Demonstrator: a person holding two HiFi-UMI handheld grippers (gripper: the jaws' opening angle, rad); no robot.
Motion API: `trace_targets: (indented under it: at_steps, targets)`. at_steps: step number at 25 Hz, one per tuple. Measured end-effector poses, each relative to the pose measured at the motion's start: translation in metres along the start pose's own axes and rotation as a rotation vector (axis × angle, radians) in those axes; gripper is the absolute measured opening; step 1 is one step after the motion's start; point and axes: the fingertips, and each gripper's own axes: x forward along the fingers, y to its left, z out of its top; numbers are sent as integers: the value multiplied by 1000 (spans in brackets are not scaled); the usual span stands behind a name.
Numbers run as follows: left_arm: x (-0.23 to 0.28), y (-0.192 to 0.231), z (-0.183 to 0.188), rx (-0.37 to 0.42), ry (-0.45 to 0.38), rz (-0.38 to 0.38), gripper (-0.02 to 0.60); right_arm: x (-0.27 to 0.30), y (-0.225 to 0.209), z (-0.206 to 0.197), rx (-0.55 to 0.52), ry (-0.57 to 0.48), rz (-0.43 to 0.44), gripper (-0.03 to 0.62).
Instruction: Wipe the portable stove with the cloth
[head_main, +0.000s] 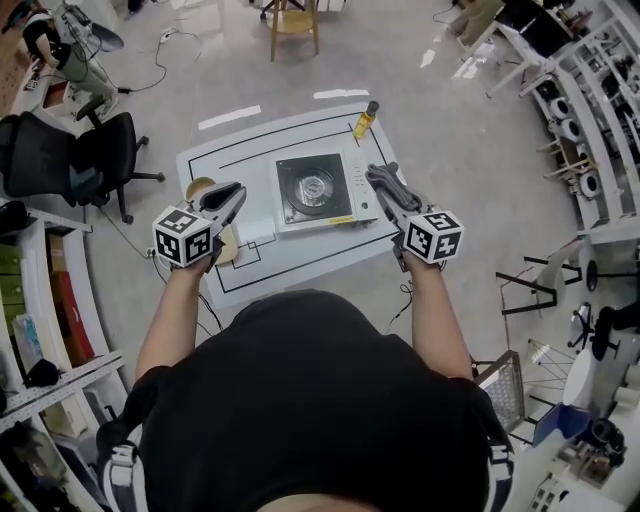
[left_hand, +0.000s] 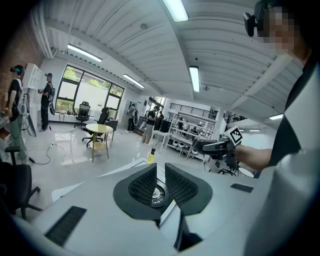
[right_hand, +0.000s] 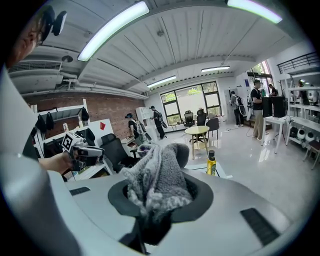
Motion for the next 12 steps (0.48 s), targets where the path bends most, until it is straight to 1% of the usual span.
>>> trace_targets:
  at_steps: [6, 12]
  targets:
    - [-11, 23, 1, 3, -3, -39, 69, 14, 21, 12, -13, -24, -37, 112]
    - [-23, 40, -2, -1, -11, -61, 69, 23, 38, 11, -12, -36, -68, 112]
